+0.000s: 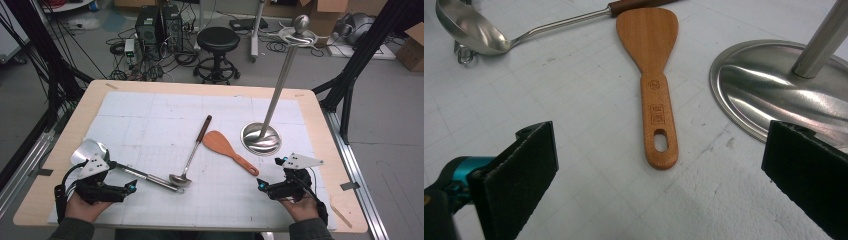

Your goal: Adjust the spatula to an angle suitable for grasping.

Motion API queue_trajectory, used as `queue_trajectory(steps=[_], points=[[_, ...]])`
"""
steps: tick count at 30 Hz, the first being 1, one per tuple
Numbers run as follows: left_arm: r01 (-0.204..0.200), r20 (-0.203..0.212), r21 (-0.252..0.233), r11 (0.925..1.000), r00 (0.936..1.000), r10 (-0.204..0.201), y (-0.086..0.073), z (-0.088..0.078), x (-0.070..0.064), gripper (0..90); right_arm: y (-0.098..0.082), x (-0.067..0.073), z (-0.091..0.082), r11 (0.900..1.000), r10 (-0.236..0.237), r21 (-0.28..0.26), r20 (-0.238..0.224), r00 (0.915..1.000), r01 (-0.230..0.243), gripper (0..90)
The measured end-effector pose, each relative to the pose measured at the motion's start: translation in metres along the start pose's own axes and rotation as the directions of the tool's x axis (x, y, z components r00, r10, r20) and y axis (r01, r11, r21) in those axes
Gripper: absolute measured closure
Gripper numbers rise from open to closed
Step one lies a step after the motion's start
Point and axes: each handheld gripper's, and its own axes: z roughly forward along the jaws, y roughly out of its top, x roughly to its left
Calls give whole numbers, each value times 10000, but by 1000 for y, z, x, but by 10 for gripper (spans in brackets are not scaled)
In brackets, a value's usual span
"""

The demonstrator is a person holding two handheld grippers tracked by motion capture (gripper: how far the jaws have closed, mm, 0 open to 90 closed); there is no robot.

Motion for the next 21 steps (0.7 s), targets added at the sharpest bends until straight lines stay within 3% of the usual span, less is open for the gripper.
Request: queue_trajectory(steps=[21], points=[[-13,19,49,10000,10000,13,0,1,1,36,1,-2,3,10000,-6,-22,-27,10000,6,2]])
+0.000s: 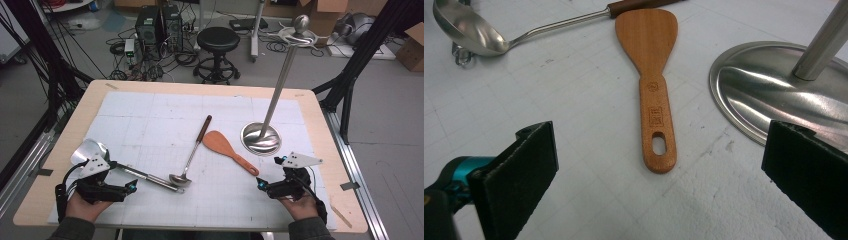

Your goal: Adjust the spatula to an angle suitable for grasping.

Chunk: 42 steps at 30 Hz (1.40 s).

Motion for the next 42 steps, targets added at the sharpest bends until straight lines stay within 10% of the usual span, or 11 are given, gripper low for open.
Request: queue_trajectory(steps=[42], points=[[2,340,120,9999,9994,-6,8,13,-7,36,1,3,3,9996,-280,62,-34,9996,280,2]])
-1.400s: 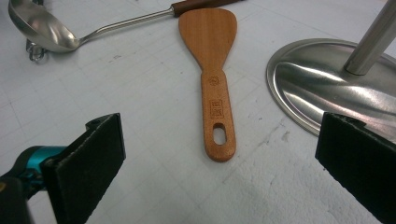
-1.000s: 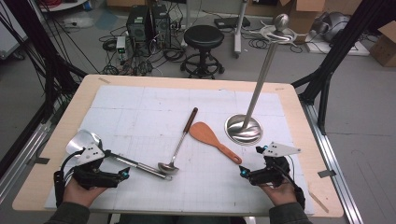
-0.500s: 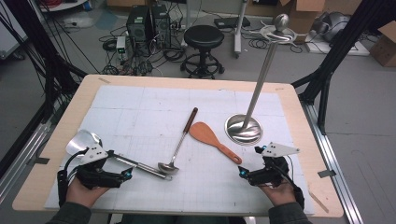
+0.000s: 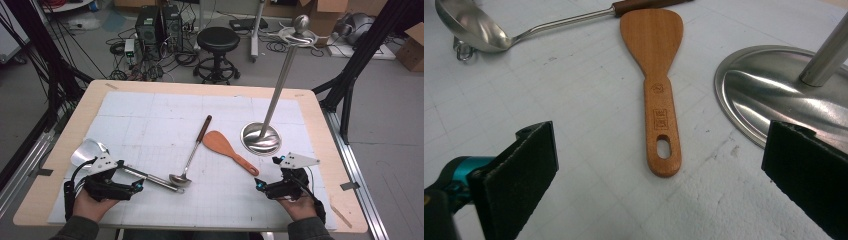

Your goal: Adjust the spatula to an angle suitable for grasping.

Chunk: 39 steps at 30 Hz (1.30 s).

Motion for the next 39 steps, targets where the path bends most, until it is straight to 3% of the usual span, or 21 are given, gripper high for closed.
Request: queue_trajectory(steps=[28,39], points=[[25,-202,0,10000,9998,-25,-3,-4,6,37,2,2,4,9998,-212,16,-230,9995,213,2],[-250,58,-25,9997,9997,250,-2,-1,5,37,2,2,2,9998,-202,-6,-215,9996,201,2]])
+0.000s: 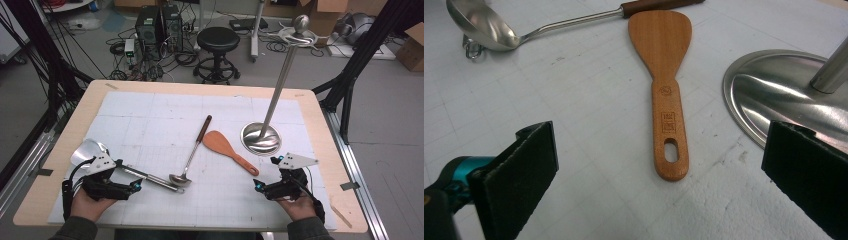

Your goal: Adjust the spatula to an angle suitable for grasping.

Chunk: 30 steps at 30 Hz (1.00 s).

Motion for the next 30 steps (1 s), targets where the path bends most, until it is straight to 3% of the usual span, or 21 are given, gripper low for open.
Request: queue_trajectory(steps=[6,13,20,24,30], points=[[-373,284,-86,9993,9989,375,3,-1,4,37,0,1,-2,9999,91,-52,70,9999,-91,2],[-1415,806,241,9896,9870,1391,17,0,12,38,0,-1,-3,9999,121,-122,85,9999,-120,2],[-2080,1452,448,9771,9690,1996,28,-2,25,38,0,0,-2,9999,122,-93,50,9999,-122,2],[-2419,1496,590,9685,9614,2310,37,-5,33,208,1,0,-1,9999,127,-87,17,9999,-127,2],[-3312,1942,787,9403,9302,3114,52,-9,43,235,1,0,0,9999,118,-83,5,9999,-118,2]])
